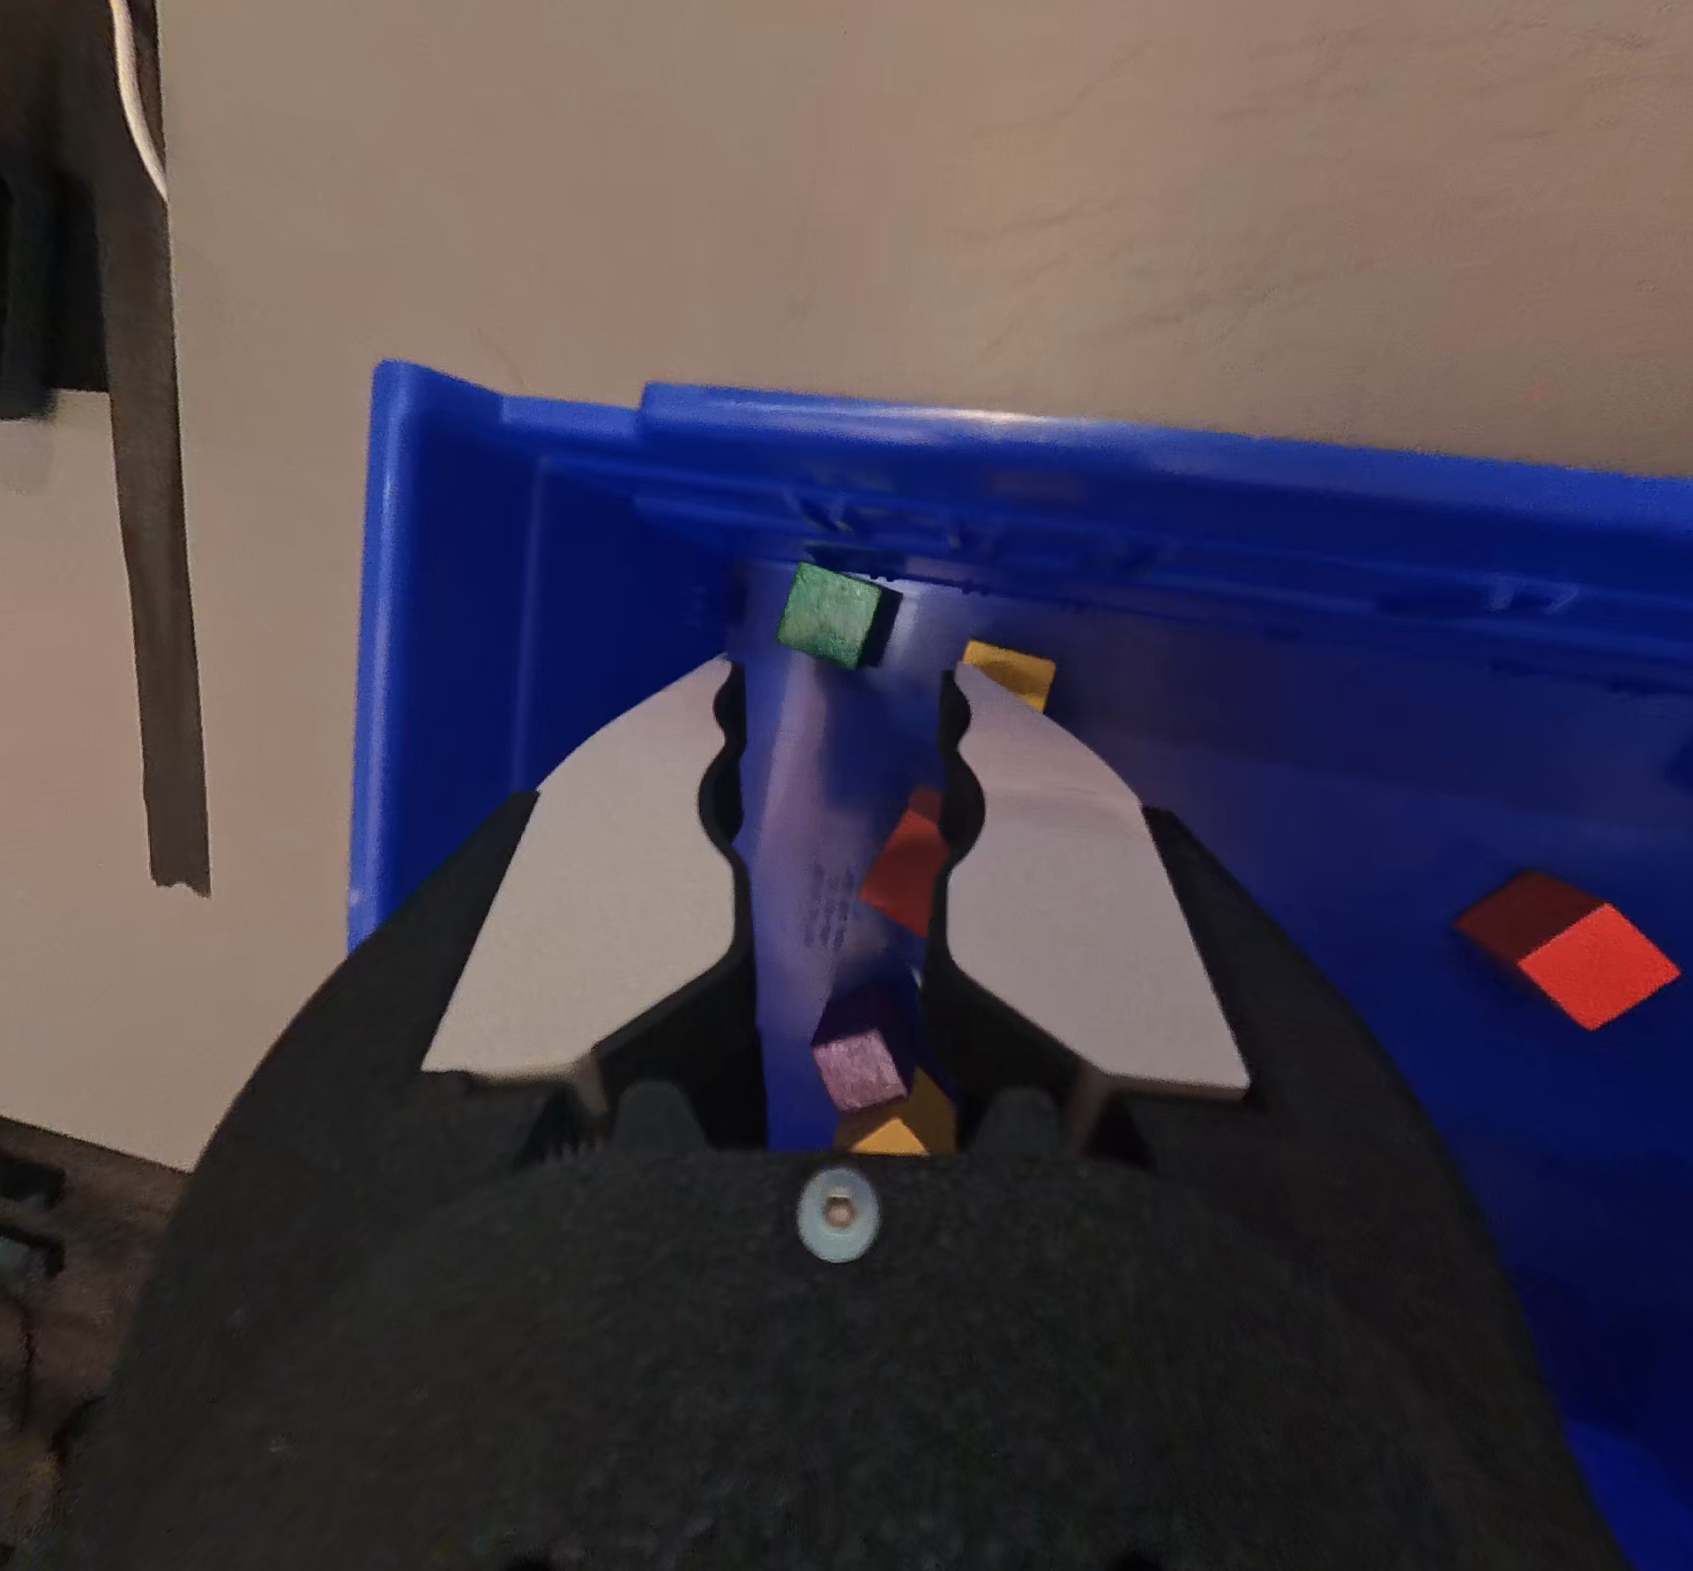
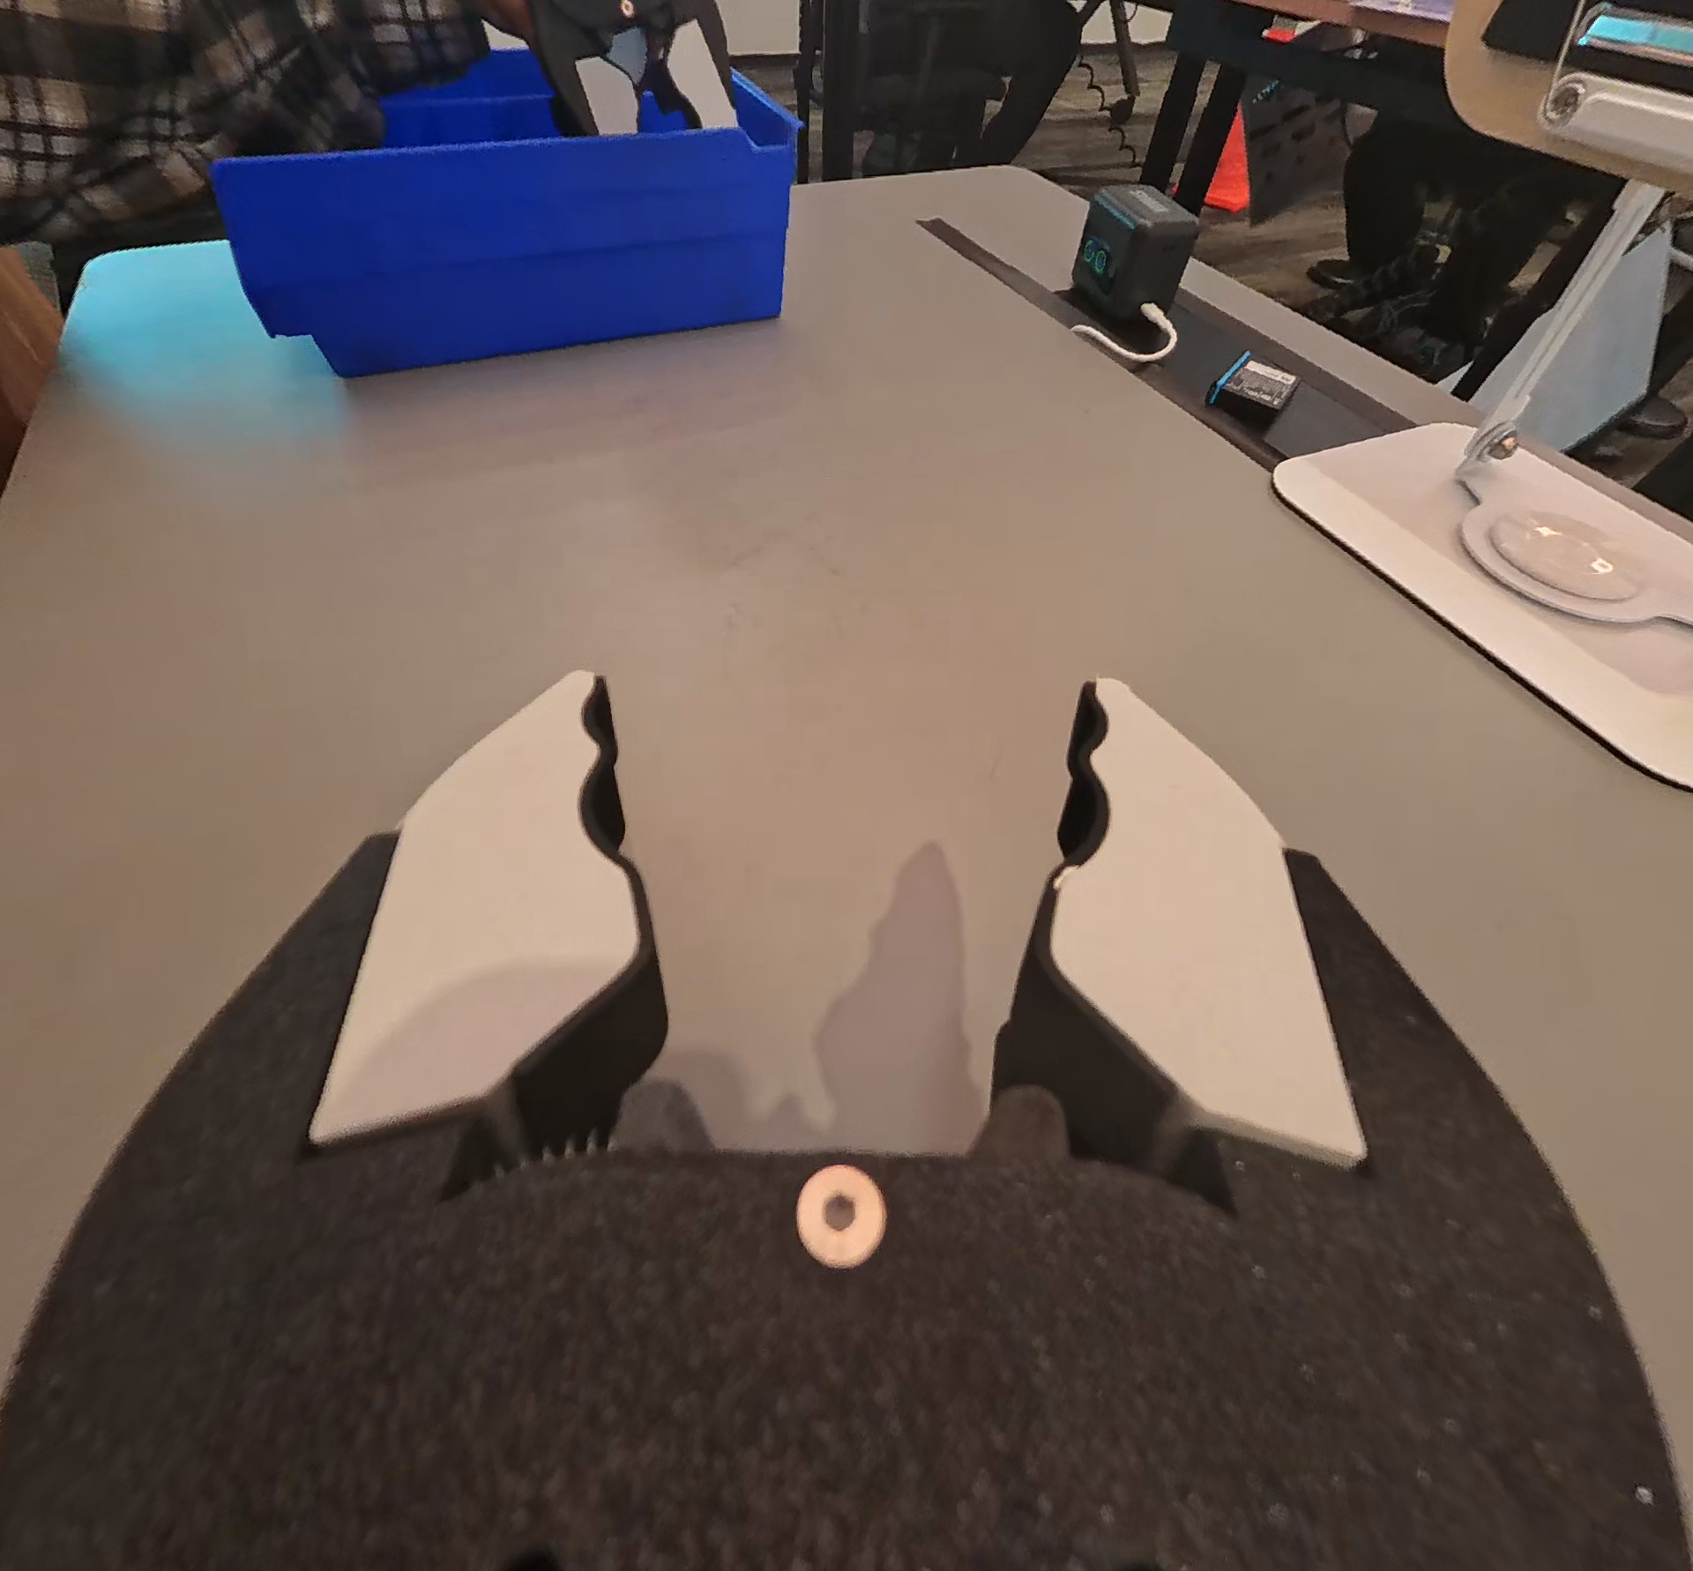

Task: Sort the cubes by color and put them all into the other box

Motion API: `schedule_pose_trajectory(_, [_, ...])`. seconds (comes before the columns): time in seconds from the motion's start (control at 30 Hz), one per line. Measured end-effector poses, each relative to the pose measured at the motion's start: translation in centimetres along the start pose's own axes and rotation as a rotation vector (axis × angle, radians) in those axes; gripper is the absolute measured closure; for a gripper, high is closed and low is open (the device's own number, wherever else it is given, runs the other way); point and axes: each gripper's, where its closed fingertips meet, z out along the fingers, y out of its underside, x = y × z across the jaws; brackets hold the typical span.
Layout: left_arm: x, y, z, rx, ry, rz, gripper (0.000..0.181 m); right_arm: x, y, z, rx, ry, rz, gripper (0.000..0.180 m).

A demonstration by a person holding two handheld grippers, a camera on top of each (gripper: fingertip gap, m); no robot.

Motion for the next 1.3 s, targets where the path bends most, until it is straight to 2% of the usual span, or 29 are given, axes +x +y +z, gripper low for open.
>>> schedule_pose_trajectory(0.43, [-0.6,0.1,2.3,-0.038,0.041,0.018,0.144,0.2,0.2,0.1,-0.003,-0.014,-0.001,0.086])
schedule_pose_trajectory(0.7, [0.5,0.2,3.5,-0.076,0.108,-0.007,0.158,-0.1,-0.1,0.0,0.012,-0.025,-0.004,0.087])
schedule_pose_trajectory(0.8, [0.0,0.9,2.5,-0.087,0.048,-0.057,0.158,-0.3,-0.6,-0.4,0.033,-0.026,-0.001,0.088])
schedule_pose_trajectory(0.9, [-1.0,0.4,-1.0,0.006,-0.078,-0.123,0.159,-0.5,-1.3,-1.0,0.066,-0.034,0.028,0.089])
schedule_pose_trajectory(1.0, [-1.6,-2.6,-6.8,0.183,-0.247,-0.153,0.159,-0.6,-1.8,-1.8,0.108,-0.052,0.104,0.090])
schedule_pose_trajectory(1.07, [-0.9,-6.2,-10.8,0.313,-0.345,-0.133,0.159,-0.7,-2.4,-2.4,0.154,-0.082,0.179,0.090])
schedule_pose_trajectory(1.2, [3.0,-16.9,-16.9,0.618,-0.490,-0.026,0.159,-1.1,-4.6,-3.4,0.286,-0.201,0.377,0.099])
schedule_pose_trajectory(1.3, [7.5,-25.7,-18.7,0.878,-0.496,0.054,0.159,-1.7,-7.7,-4.6,0.431,-0.368,0.588,0.106])
